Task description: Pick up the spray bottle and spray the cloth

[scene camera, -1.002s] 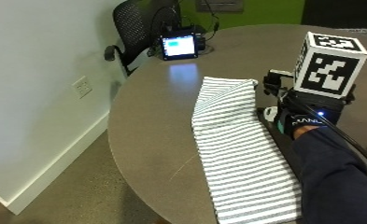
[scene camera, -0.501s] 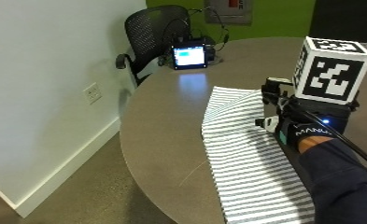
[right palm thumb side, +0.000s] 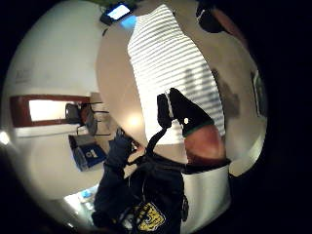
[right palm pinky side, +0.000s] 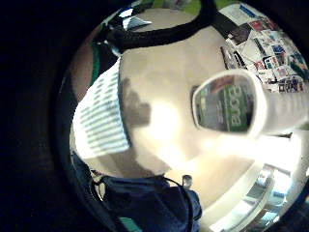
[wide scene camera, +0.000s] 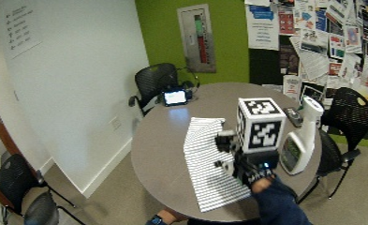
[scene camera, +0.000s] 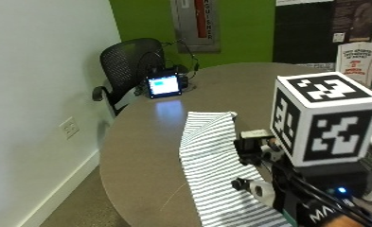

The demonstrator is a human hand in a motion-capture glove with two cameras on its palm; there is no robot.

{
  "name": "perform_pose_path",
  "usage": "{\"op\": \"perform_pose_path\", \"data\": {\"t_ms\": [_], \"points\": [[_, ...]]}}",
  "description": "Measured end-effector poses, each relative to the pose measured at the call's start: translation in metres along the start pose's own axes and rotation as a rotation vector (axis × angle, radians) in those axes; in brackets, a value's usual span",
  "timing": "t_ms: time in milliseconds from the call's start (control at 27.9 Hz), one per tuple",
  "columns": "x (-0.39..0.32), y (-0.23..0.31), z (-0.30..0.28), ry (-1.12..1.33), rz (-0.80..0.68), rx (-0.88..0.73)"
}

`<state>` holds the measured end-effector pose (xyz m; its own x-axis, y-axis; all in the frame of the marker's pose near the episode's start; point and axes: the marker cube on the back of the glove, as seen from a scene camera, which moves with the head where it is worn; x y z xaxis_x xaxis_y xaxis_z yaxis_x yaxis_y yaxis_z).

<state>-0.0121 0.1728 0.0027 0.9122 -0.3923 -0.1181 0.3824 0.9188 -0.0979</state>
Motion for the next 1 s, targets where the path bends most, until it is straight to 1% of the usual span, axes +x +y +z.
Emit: {"op": "perform_pose_path", "data": {"t_ms": [107,215,430,573,823,1002], "points": [[0.003,0.035,-0.005,0.005,-0.071,0.047],[0.008,0.057,-0.005,-0.017,-0.101,0.064],[0.037,0.106,0.005,-0.066,-0.113,0.068],[0.067,0.129,0.012,-0.095,-0.080,0.088],[0.119,0.136,0.007,-0.132,0.071,0.148],[0.141,0.107,-0.008,-0.152,0.132,0.252]]}}
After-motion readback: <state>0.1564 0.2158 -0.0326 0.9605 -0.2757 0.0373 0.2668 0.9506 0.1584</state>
